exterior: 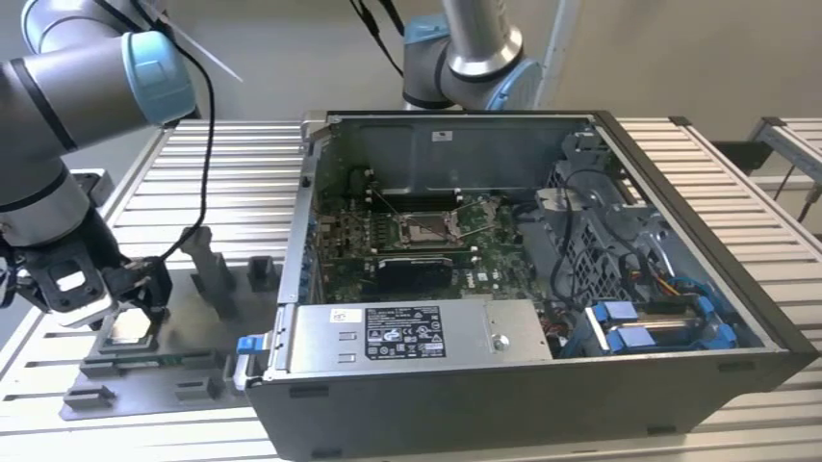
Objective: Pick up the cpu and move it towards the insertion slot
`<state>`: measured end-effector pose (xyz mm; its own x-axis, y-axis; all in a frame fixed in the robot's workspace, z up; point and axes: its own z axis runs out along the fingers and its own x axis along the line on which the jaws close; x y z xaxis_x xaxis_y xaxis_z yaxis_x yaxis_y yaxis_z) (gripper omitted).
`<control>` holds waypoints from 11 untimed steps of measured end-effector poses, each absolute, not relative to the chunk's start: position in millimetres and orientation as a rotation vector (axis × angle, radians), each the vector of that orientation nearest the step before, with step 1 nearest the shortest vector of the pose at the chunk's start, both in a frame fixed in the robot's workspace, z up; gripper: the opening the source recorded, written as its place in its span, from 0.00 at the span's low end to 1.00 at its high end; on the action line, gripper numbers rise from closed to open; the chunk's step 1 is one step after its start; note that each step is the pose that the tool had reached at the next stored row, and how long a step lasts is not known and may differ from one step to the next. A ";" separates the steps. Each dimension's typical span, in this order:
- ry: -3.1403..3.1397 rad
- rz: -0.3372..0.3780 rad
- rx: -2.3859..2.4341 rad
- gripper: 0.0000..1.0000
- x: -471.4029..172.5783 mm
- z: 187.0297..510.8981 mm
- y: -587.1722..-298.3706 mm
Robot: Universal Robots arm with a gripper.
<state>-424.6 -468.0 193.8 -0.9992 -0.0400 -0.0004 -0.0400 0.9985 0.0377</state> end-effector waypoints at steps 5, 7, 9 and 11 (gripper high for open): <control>-3.140 -0.059 0.063 1.00 -424.7 191.1 -468.2; -3.140 -0.059 0.063 1.00 -424.7 190.6 -468.2; -3.140 -0.059 0.063 1.00 -424.7 190.6 -468.3; -3.140 -0.059 0.063 1.00 -424.7 190.5 -468.2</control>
<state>-424.7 -468.2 190.5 -0.9992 -0.0400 -0.0003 -0.0400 0.9985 0.0377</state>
